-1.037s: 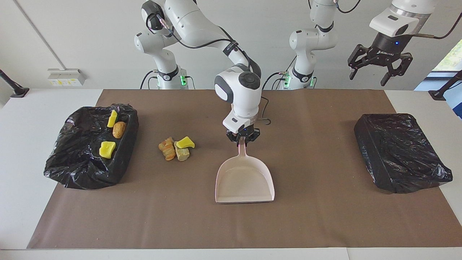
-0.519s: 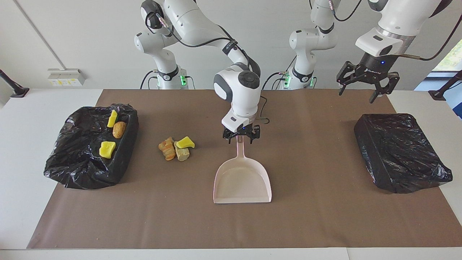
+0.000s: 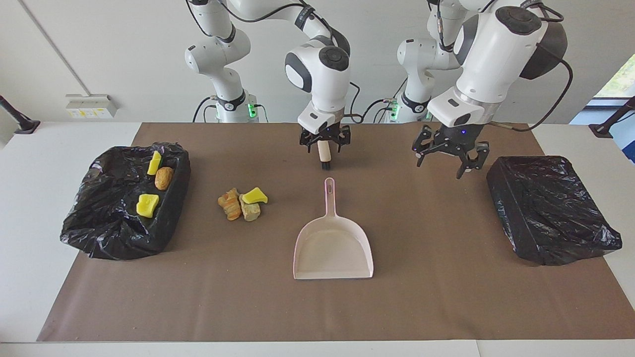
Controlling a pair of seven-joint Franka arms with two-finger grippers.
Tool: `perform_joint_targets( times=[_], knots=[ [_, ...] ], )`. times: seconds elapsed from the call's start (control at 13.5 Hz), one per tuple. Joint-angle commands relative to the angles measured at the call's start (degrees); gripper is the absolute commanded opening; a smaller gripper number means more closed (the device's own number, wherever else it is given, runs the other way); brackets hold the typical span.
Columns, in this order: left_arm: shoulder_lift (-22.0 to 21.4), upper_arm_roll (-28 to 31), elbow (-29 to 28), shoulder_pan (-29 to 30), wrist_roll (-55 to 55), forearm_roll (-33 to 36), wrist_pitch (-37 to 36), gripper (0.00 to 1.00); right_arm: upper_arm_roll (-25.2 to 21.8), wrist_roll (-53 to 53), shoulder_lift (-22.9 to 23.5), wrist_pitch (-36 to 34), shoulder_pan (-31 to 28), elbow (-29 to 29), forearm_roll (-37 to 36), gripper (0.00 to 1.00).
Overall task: Sweep and dump trash in bin
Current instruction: 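Grasp the dustpan handle with the left gripper while the right gripper withdraws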
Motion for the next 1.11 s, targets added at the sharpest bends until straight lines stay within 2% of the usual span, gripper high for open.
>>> perform_joint_targets(
  times=[0.0, 0.15, 0.22, 0.3, 0.44, 0.81, 0.96, 1.04],
  knots=[
    [6.0, 0.7, 7.3, -3.5, -6.2, 3.6, -0.1, 1.0, 0.2, 0.2, -8.9, 4.4, 3.3, -14.1, 8.2, 1.0],
    [7.2, 0.6, 7.1, -5.1, -7.0, 3.7, 0.7, 1.0, 0.2, -0.2, -14.7, 9.6, 6.2, -24.2, 9.9, 1.0],
    [8.0, 0.8, 7.1, -6.1, -8.4, 4.1, 1.2, 1.0, 0.2, 0.0, -14.6, 11.5, 7.9, -26.4, 10.6, 1.0],
    [9.8, 0.7, 7.1, -7.9, -10.6, 6.2, 2.4, 1.0, 0.2, 1.0, -13.7, 13.4, 10.4, -27.7, 10.7, 1.0],
    [12.8, 0.7, 6.7, -13.0, -22.1, 8.4, 7.2, 1.0, 0.1, 1.9, -13.6, 16.2, 13.4, -30.9, 10.7, 1.0],
    [14.8, 0.6, 1.1, -16.9, -31.7, 8.0, 16.2, 1.0, 0.1, 3.5, -13.3, 17.4, 14.5, -31.5, 10.7, 1.0],
    [14.7, 0.6, -3.9, -17.9, -34.0, 8.0, 19.9, 1.0, 0.1, 3.9, -12.6, 17.4, 14.1, -31.0, 10.7, 0.56],
    [14.7, 0.6, -6.6, -18.7, -35.5, 8.1, 21.8, 1.0, 0.1, 3.6, -12.4, 17.4, 14.0, -31.0, 10.7, 0.26]
  ],
)
